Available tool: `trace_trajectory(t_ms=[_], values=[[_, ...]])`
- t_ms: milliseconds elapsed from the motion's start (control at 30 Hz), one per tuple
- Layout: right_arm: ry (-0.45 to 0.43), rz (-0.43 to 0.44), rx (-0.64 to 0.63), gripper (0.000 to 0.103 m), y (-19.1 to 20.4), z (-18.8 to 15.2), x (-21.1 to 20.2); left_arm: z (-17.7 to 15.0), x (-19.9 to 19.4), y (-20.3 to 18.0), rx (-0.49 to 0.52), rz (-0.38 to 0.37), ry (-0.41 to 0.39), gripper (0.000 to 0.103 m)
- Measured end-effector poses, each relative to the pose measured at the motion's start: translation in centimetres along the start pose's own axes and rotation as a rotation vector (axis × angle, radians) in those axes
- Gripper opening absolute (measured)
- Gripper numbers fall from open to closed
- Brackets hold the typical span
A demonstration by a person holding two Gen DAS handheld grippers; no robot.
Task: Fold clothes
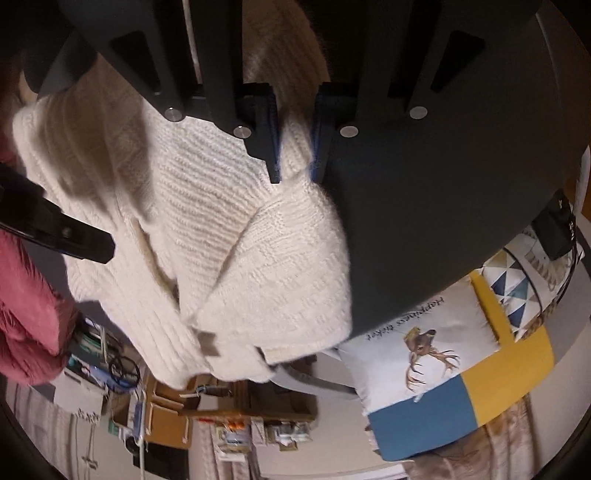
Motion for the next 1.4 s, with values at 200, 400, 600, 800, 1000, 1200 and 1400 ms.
trace_trajectory(t_ms=[200, 400, 600, 800, 1000, 1200, 1400], values=[[0.096, 0.116, 0.037, 0.043, 1.5, 0.5, 2.5, -2.1, -0.1, 1.5, -0.025, 0.006, 0.015, 0.012], [0.206, 0.165, 0.08, 0.043, 3.3, 2.5, 6.3, -5.3, 1.5, 1.8, -0.044, 0.009, 0.071, 0.012], [0.303, 0.186, -0.022, 0.036, 7.0, 1.9, 9.7, -6.9, 1.2, 1.7, -0.054, -0.017, 0.067, 0.014], [0.312, 0.19, -0.122, 0.013, 9.7, -0.2, 10.8, -8.3, 0.6, 2.1, -0.042, -0.006, 0.053, 0.013], [0.345, 0.305, -0.231, 0.011, 13.6, -4.0, 9.2, -10.7, -1.1, 5.2, -0.136, -0.039, 0.054, 0.014], [0.374, 0.344, -0.417, 0.018, 16.8, -8.9, 7.4, -10.1, -3.3, 10.5, -0.26, -0.032, 0.03, 0.016], [0.234, 0.267, -0.407, 0.025, 13.6, -8.2, 2.3, -4.7, -6.5, 13.6, -0.201, 0.085, -0.083, 0.021]])
Point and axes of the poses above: each gripper's, at about its wrist camera, not at the fingertips, and x roughly the way its jaws point, y to its left, z to its top, the point moved 10 cm from there along x, roughly the way its jaws point, and after that the axes turned 9 degrees about y, right-handed, at the moved point
